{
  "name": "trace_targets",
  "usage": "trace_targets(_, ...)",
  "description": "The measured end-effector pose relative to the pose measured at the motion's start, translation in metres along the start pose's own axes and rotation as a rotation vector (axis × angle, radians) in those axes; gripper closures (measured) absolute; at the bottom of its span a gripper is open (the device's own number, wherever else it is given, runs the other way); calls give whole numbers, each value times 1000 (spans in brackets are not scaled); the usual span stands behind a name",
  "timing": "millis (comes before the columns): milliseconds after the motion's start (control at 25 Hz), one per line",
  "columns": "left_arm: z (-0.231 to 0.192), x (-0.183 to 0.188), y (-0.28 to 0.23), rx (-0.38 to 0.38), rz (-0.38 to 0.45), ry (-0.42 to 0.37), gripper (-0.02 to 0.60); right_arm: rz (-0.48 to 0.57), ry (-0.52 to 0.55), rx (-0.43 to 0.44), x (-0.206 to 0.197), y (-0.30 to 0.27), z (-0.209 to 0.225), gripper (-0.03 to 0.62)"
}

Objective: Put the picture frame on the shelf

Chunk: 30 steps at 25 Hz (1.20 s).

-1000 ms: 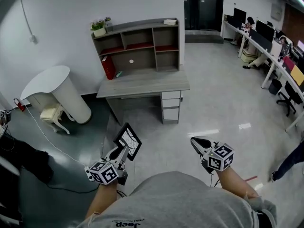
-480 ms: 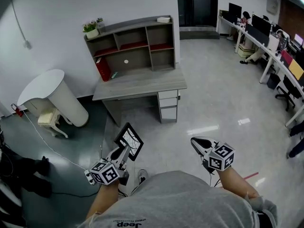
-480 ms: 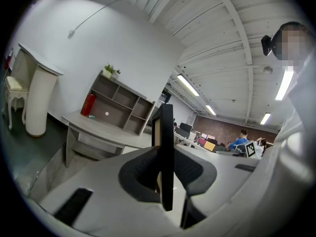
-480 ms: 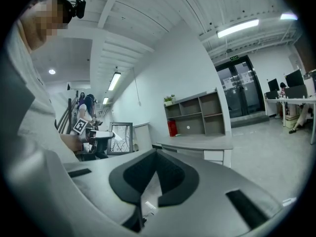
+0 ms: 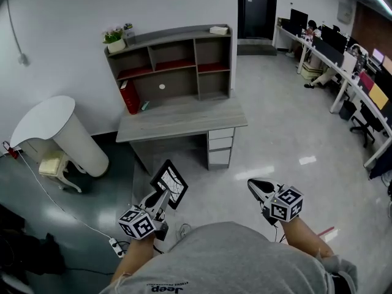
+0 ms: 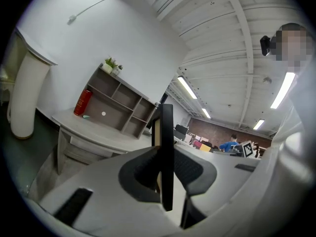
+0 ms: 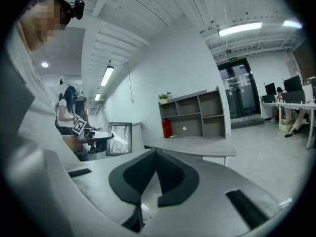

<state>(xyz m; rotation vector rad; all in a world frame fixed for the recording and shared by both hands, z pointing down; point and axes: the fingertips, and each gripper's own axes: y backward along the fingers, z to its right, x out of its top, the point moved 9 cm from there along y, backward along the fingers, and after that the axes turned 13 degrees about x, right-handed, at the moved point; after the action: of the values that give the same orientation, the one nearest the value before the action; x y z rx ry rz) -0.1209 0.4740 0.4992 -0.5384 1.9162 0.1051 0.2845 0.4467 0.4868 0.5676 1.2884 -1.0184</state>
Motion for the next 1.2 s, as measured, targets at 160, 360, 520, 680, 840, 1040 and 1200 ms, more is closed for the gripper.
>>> trace_targets(160, -55, 40, -25, -35, -4, -12, 495, 14, 17, 0, 30, -72, 8, 582)
trace_targets(360, -123, 89, -47, -52, 8, -25, 495, 12, 53, 25, 65, -160, 15, 582)
trace_targets(520, -167, 113, -63, -57, 11, -20, 494, 12, 63, 21, 82, -210, 26, 582)
trace_targets(680, -201, 130, -77, -63, 6, -7, 495, 2, 54, 14, 92, -249, 38, 582)
trace_targets(840, -227, 141, -91, -70, -3, 1, 495, -6, 45, 8, 100, -281, 51, 582)
trace_targets(1040, -246, 150, -112, -70, -8, 13, 495, -23, 43, 19, 106, -306, 67, 580)
trace_targets(1200, -250, 152, -132, -71, -15, 20, 495, -24, 30, 15, 106, -311, 88, 580)
